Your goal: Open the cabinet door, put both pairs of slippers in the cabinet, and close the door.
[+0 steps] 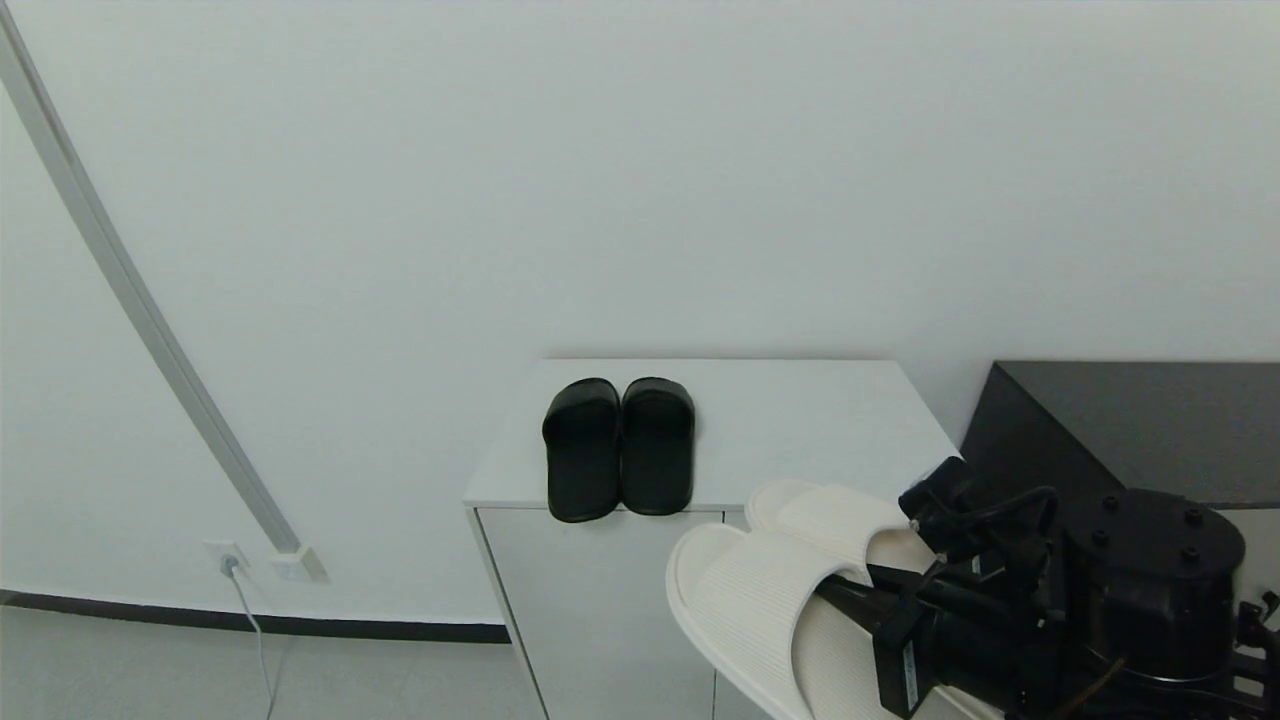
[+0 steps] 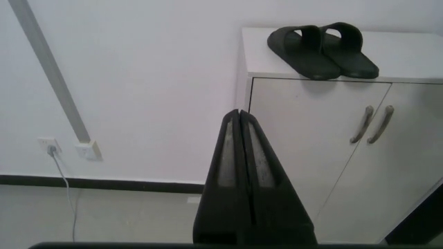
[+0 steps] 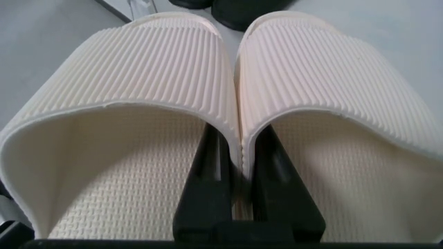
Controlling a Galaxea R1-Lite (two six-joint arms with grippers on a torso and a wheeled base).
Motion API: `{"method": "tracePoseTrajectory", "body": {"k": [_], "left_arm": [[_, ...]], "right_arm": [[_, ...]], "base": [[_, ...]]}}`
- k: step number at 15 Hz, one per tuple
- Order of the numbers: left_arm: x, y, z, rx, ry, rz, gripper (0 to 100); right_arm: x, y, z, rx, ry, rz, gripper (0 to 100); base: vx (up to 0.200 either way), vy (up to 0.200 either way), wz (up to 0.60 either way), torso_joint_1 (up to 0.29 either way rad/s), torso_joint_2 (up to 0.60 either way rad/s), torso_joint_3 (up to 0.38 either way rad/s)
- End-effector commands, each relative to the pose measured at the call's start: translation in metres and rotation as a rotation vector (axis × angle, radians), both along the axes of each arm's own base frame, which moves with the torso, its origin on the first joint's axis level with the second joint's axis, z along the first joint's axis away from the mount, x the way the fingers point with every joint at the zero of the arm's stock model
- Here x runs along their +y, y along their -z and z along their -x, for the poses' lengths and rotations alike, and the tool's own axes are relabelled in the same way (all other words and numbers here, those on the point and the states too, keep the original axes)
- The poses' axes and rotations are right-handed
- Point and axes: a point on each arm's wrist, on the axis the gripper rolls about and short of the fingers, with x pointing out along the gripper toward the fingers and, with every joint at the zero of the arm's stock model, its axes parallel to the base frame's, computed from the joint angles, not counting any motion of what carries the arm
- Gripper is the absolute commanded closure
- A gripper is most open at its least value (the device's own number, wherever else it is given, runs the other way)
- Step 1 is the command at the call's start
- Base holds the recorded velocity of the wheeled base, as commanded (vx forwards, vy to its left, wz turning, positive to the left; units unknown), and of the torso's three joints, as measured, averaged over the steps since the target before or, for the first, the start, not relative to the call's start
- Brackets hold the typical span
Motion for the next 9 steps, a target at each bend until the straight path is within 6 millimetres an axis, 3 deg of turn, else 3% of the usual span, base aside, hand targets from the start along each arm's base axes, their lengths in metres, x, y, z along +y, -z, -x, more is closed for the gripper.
{"method": "tracePoseTrajectory", "body": {"k": [1, 4, 5, 9], "left_arm": [[0.0, 0.0, -0.0001, 0.001, 0.002, -0.001, 100], [-0.0001, -0.0003, 0.0, 0.001, 0.003, 0.001, 100], [-0.0001, -0.0003, 0.0, 0.001, 0.003, 0.001, 0], [-0.0001, -0.0003, 0.0, 0.001, 0.003, -0.001, 0]], "right_arm": [[0.0001, 0.001, 0.0002, 0.003, -0.001, 0.003, 100], [0.0004, 0.0017, 0.0005, 0.005, -0.002, 0.005, 100], [0.0004, 0.0017, 0.0005, 0.001, -0.004, 0.01, 100], [-0.0004, 0.0024, 0.0011, -0.007, -0.007, 0.022, 100]], "base": [[0.0, 0.0, 0.0, -0.149, 0.36, 0.198], [0.0, 0.0, 0.0, -0.165, 0.37, 0.204], [0.0, 0.0, 0.0, -0.168, 0.37, 0.207], [0.0, 0.0, 0.0, -0.17, 0.4, 0.223]]}}
